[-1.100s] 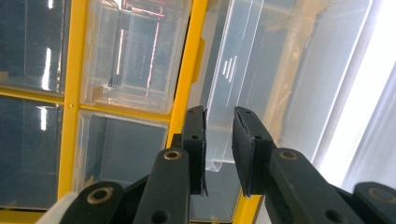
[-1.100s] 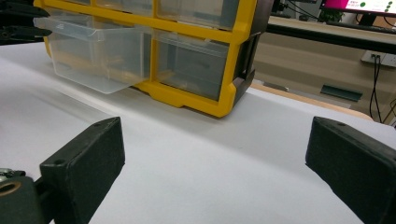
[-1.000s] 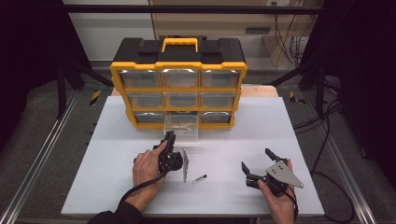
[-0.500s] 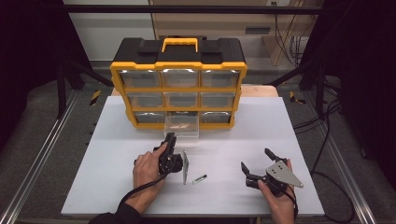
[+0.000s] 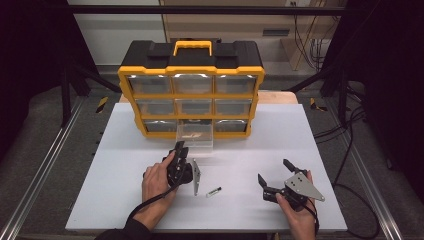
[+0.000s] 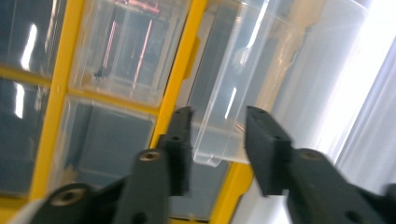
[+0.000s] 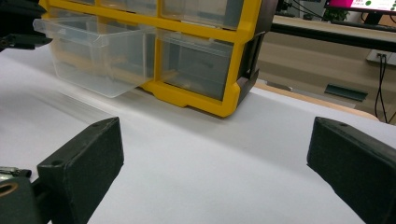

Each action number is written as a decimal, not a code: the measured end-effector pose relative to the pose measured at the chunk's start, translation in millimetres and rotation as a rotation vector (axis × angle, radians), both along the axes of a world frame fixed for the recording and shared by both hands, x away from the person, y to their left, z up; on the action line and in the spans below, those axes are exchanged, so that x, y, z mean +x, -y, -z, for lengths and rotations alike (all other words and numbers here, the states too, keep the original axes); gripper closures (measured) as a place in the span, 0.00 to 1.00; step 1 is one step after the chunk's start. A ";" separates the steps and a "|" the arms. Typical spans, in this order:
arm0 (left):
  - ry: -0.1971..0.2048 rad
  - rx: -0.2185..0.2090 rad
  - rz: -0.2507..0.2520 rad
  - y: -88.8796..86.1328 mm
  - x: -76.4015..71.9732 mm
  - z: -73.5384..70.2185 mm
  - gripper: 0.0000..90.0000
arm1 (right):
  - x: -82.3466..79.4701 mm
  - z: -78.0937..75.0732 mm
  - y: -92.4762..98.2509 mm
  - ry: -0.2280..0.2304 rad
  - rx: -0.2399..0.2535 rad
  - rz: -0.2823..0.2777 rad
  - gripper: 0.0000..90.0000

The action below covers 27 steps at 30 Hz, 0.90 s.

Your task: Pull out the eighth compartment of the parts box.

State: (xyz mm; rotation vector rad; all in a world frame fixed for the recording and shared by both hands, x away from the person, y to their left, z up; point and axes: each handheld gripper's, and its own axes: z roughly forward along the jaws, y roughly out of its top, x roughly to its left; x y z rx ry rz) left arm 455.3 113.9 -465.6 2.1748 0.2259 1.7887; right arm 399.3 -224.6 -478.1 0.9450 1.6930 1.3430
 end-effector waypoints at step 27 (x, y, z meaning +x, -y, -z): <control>-0.497 -0.711 0.260 -41.7 -11.6 -26.5 0.09 | 0.8 -0.6 1.2 0.048 -0.029 0.042 0.04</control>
